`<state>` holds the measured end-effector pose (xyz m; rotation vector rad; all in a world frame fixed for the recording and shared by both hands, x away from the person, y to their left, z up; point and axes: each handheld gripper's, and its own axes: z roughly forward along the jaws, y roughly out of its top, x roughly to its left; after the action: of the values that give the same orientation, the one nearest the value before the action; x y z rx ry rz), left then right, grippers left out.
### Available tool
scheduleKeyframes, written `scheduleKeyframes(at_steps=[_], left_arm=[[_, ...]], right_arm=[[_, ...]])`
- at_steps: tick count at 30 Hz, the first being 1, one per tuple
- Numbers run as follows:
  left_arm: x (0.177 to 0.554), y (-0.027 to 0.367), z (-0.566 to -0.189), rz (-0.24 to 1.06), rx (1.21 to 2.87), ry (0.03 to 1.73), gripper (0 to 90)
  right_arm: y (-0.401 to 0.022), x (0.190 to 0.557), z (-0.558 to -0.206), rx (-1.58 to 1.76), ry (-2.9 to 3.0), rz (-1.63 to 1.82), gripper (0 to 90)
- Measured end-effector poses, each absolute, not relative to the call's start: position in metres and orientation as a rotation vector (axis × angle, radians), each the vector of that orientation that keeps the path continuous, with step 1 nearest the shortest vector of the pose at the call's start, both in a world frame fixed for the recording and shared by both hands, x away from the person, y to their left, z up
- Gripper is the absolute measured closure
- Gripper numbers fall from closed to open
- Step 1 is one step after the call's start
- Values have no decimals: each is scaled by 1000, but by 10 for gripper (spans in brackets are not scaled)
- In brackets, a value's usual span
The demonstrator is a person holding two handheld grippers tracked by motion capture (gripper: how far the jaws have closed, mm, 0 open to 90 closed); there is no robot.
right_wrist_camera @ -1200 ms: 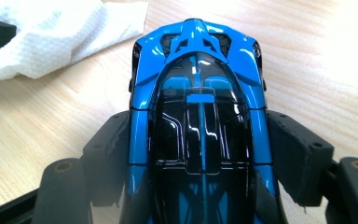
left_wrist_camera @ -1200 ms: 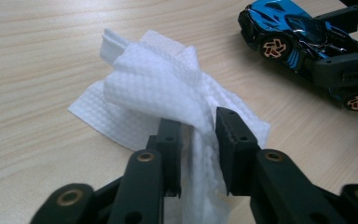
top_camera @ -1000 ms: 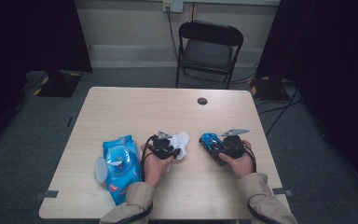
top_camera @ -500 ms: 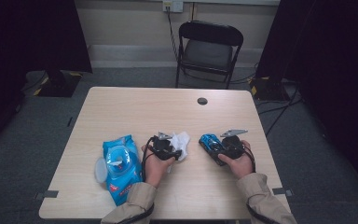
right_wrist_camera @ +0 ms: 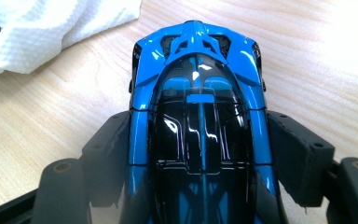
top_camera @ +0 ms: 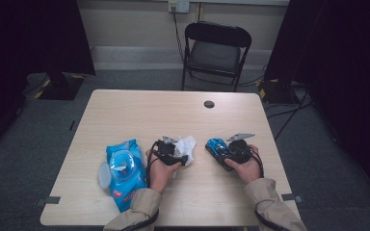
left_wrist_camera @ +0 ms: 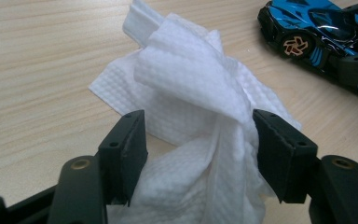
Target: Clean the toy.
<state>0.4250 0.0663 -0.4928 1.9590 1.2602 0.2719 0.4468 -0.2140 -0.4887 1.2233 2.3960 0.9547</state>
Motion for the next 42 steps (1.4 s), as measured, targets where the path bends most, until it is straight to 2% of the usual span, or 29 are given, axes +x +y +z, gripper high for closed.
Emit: scheduleKeyframes(at_steps=[22,31,42], left_arm=[[426,68,-485,298,1944,1266,263],[425,67,-481,294,1940,1262,221],[422,68,-468,274,1939,1214,173]], right_arm=[[-213,450,-488,1217,2405,947,260],[-213,450,-483,1191,2393,971,197],[-213,449,-475,1188,2395,1017,163]])
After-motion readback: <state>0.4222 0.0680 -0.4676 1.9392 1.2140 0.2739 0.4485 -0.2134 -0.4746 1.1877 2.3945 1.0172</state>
